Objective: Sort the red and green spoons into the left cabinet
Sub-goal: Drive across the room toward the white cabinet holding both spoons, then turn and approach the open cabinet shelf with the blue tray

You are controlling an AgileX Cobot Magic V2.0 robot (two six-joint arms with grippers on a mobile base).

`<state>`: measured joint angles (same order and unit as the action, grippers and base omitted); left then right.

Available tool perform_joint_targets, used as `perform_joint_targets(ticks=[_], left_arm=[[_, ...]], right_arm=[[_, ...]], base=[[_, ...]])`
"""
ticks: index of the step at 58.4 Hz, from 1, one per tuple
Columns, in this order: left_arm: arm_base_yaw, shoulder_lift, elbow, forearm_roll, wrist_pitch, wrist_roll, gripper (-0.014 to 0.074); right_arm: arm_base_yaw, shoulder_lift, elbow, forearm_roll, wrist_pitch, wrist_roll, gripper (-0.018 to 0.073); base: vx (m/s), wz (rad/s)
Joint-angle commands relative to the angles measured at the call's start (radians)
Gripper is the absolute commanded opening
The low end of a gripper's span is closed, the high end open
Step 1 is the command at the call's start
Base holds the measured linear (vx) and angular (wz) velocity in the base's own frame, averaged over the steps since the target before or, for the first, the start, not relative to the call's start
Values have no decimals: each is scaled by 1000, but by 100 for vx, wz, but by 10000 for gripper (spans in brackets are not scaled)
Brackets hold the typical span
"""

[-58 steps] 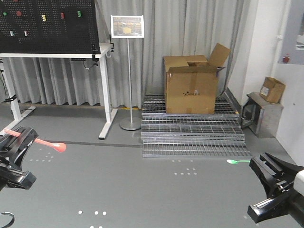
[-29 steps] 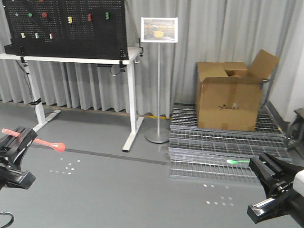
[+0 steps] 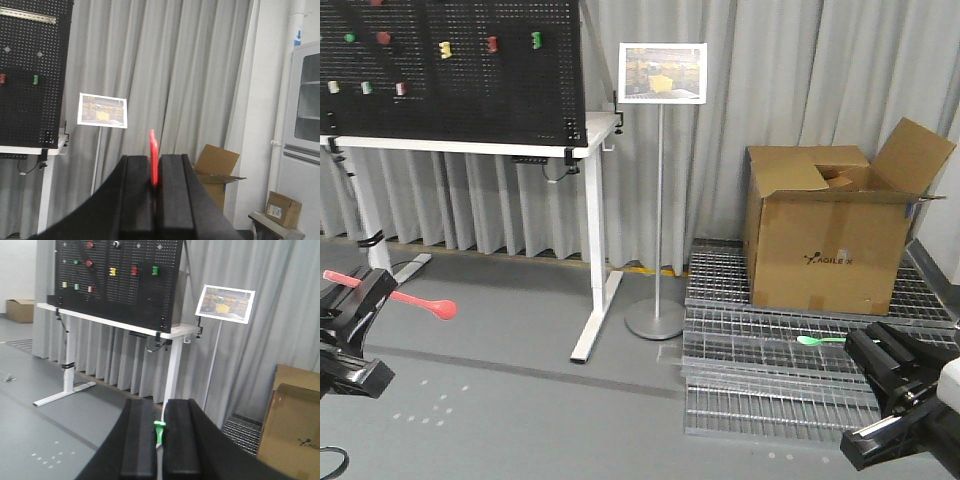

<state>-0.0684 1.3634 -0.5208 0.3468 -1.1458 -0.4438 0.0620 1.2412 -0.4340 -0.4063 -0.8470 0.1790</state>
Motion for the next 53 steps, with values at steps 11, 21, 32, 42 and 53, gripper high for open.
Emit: perform_joint_targets(ticks=[11, 21, 32, 42, 53], left_arm=[[-2, -31, -21, -25, -229, -7, -7], [-2, -31, -21, -25, -229, -7, -7], [-2, -31, -21, -25, -229, -7, -7], [-2, -31, -21, -25, -229, -7, -7], [-2, -31, -21, -25, -229, -7, -7]], right_arm=[[-1, -17, -25, 14, -81, 1, -9], [-1, -17, -25, 14, -81, 1, -9], [-1, -17, -25, 14, -81, 1, -9], [-1, -17, -25, 14, -81, 1, -9], [-1, -17, -25, 14, -81, 1, -9]], base=[[49, -17], [49, -21], [49, -18], [49, -13], [47, -12]])
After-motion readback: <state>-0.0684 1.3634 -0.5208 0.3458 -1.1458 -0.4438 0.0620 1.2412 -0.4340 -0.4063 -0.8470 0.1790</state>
